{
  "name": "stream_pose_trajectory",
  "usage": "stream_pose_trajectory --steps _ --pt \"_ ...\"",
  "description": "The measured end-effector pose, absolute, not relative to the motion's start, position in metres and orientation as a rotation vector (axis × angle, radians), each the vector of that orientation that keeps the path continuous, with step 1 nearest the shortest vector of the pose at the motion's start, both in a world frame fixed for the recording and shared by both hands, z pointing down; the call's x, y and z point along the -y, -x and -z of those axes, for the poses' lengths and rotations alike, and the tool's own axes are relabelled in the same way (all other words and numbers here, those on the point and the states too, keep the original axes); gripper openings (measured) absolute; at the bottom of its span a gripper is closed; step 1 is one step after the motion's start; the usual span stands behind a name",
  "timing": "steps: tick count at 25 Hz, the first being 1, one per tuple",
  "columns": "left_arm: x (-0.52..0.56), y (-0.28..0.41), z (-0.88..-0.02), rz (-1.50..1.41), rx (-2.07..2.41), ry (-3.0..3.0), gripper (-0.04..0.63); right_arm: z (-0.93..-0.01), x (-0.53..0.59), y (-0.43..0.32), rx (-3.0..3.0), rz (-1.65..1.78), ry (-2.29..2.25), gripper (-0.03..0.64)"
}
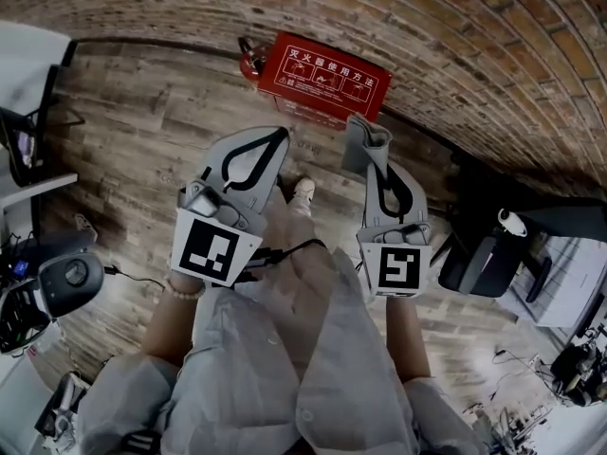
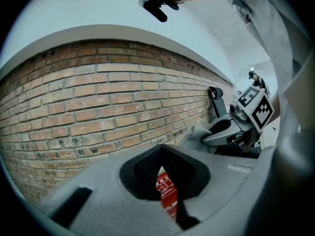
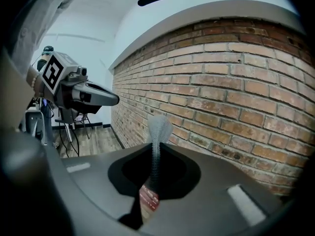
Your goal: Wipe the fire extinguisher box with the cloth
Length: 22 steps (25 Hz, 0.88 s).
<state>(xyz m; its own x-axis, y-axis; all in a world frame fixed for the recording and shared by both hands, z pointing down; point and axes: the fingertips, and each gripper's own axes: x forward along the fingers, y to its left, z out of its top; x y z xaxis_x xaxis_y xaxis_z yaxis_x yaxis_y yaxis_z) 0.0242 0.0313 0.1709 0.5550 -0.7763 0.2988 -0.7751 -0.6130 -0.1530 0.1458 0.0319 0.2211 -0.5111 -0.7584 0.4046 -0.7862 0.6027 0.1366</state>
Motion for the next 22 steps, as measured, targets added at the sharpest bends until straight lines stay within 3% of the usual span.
stream_pose_trajectory --steps 22 --pt "0.03 0.039 -0.282 0.599 -1.476 2.743 -0.003 -0.326 0.034 -0.084 2.377 -0.116 -1.128 0.026"
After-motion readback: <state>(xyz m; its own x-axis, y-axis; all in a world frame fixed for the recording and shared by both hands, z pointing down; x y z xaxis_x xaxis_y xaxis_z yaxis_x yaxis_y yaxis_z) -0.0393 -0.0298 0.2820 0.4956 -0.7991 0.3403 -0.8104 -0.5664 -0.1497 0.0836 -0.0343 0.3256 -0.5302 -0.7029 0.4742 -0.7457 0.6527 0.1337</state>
